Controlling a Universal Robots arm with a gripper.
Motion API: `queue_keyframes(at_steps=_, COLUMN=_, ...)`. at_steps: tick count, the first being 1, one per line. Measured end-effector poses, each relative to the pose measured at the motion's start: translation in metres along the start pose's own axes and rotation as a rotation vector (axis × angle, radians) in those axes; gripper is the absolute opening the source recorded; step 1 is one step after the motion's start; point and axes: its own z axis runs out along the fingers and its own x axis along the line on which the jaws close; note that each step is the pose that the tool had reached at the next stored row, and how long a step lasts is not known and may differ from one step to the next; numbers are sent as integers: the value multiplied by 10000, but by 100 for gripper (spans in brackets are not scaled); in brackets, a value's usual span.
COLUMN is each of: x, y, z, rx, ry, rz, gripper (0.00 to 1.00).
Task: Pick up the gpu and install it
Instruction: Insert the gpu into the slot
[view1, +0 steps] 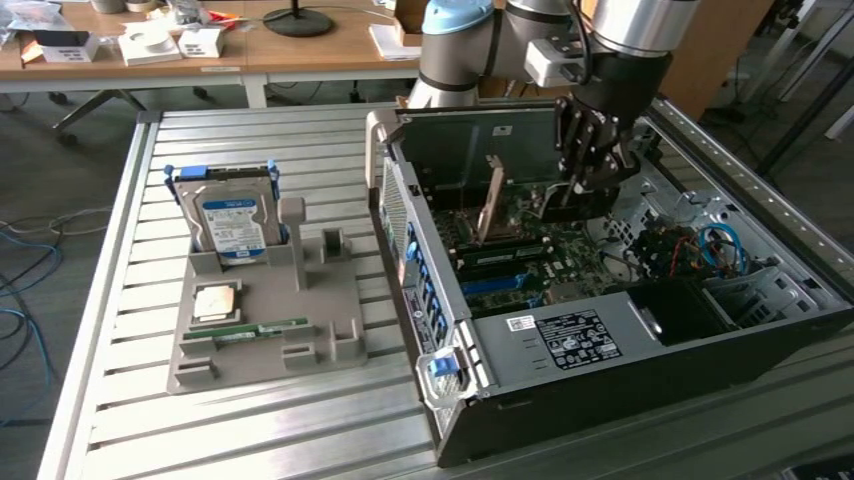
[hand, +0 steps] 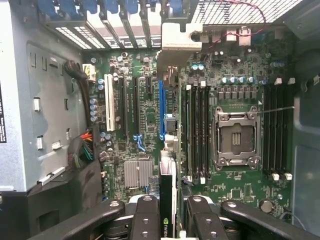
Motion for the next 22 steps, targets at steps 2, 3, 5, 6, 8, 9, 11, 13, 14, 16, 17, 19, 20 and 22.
queue_keyframes(at_steps=2, x=0, y=1, z=29, rx=0, ry=-1, rz=-2, gripper=26)
queue_keyframes(at_steps=3, x=0, y=2, z=40, rx=-2, ry=-1, rz=-2, gripper=26)
queue_keyframes(at_steps=5, x=0, y=4, z=60, rx=-4, ry=0, rz=0, gripper=26)
queue_keyframes(at_steps=6, x=0, y=5, z=69, rx=-5, ry=0, rz=0, gripper=26)
queue_keyframes(at_steps=8, x=0, y=7, z=88, rx=-5, ry=0, rz=0, gripper=26)
queue_keyframes(at_steps=9, x=0, y=8, z=99, rx=-5, ry=1, rz=0, gripper=26)
queue_keyframes(at_steps=11, x=0, y=10, z=123, rx=-5, ry=0, rz=-1, gripper=26)
queue_keyframes(at_steps=13, x=0, y=13, z=149, rx=-5, ry=-1, rz=0, gripper=26)
queue_keyframes(at_steps=14, x=-1, y=14, z=162, rx=-6, ry=0, rz=0, gripper=26)
queue_keyframes(at_steps=16, x=-1, y=18, z=189, rx=-5, ry=1, rz=0, gripper=26)
queue_keyframes(at_steps=17, x=-1, y=18, z=202, rx=-5, ry=0, rz=-1, gripper=26)
queue_keyframes(at_steps=19, x=-1, y=19, z=219, rx=-5, ry=-1, rz=-1, gripper=26)
queue_keyframes(at_steps=20, x=-1, y=20, z=224, rx=-5, ry=1, rz=0, gripper=26)
queue_keyframes(at_steps=22, x=-1, y=21, z=234, rx=-6, ry=1, rz=0, gripper=26)
